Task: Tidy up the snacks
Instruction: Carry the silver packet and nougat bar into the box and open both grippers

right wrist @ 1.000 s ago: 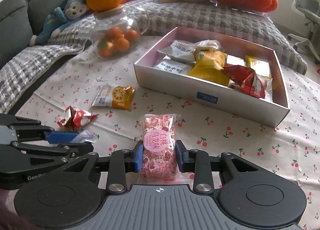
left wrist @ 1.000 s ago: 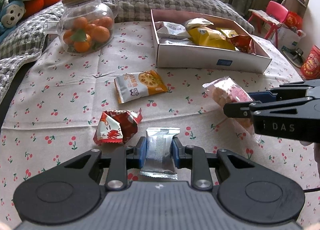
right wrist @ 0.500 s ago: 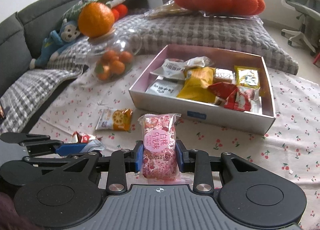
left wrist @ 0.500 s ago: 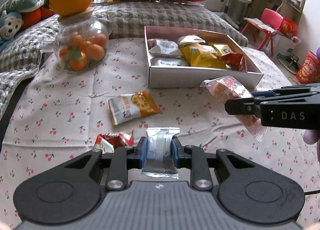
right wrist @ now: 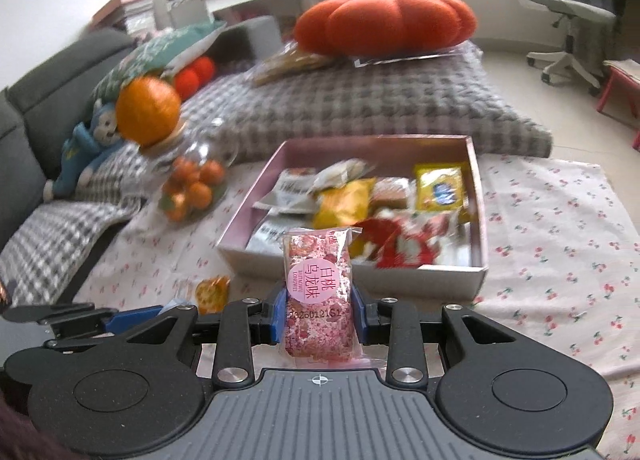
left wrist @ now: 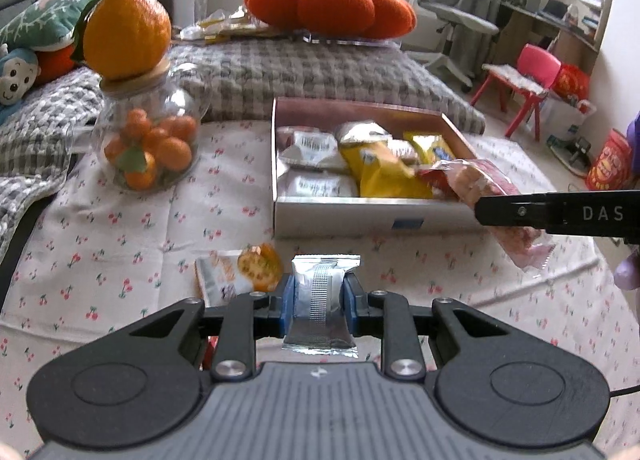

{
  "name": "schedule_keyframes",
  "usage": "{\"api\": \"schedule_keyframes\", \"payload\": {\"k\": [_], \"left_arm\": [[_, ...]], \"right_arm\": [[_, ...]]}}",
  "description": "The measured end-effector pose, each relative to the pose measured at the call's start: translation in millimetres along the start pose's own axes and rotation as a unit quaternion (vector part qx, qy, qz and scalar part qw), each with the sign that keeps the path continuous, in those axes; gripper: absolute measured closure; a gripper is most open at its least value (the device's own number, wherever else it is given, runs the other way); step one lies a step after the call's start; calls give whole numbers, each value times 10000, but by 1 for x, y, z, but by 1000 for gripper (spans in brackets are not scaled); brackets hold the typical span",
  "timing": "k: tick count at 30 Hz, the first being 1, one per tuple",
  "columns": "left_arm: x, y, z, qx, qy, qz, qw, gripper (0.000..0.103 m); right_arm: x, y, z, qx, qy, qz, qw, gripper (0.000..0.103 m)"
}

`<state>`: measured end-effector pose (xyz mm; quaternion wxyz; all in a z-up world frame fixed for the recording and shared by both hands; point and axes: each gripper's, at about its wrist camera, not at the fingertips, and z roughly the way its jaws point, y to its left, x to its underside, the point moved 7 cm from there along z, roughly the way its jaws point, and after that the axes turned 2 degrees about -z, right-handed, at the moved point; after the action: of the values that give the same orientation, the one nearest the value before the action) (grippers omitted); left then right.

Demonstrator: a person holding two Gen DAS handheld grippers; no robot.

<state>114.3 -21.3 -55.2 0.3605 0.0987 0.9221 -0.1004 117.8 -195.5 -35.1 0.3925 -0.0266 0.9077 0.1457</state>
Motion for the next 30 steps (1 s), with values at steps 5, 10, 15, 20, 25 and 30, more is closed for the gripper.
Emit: {"api": "schedule_keyframes", "payload": {"k": [5,10,15,20,25,30], "left_arm": [[-16,-6,6,6,-139,-137,9998,80],[-33,-6,13,-35,-297,-329,9990,80],[-47,-1,26,-102,-402,-631,9971,80],[-58,2,45,-111,-435,-1028,9937,80],[-67,-5,58,-162,-619,-947,9934,80],[-69,-8,74,-147,-651,-1057,9922,80]], "right_arm": [[-12,-25,-5,108,-150,305,9994,72],[-22,-52,-6,223,-321,641,9972,72],[-27,-77,-1,324,-394,955,9941,72],[-30,-93,12,339,-424,1213,9911,72],[-30,-97,32,367,-381,1268,9905,72],[-30,-97,47,355,-434,1320,9897,72]]}}
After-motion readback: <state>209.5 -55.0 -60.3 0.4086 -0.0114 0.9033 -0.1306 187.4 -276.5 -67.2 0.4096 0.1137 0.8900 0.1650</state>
